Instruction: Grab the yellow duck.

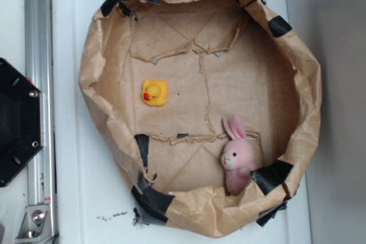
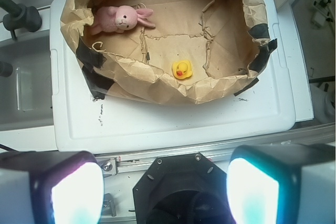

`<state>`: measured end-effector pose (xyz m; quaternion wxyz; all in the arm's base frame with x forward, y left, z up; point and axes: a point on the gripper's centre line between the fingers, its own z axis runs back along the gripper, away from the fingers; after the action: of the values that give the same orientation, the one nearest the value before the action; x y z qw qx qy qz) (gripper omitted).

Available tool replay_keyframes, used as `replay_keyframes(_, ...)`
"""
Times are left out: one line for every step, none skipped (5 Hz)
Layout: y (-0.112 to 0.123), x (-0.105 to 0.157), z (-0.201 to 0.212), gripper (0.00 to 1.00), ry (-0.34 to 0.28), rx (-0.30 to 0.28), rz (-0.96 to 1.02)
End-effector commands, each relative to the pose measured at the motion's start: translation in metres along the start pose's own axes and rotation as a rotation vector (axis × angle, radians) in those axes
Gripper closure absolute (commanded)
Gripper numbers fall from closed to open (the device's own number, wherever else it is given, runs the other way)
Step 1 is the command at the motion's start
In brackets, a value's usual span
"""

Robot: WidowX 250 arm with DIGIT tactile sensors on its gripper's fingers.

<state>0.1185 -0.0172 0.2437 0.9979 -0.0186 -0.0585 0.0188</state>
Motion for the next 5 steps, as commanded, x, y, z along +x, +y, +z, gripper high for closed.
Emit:
replay_keyframes(0.000, 0.000, 0.000, 0.00, 0.000, 0.000, 0.000)
replay_keyframes(0.017, 0.049, -0.021, 0.00, 0.026, 0.076, 0.021)
replay_keyframes(0.022, 0.096, -0.058, 0.00, -0.013, 0.047, -0.001)
replay_keyframes(0.030, 0.104, -0.110, 0.00, 0.009, 0.054, -0.035)
replay_keyframes(0.029, 0.096, -0.158, 0.00, 0.124, 0.045, -0.108)
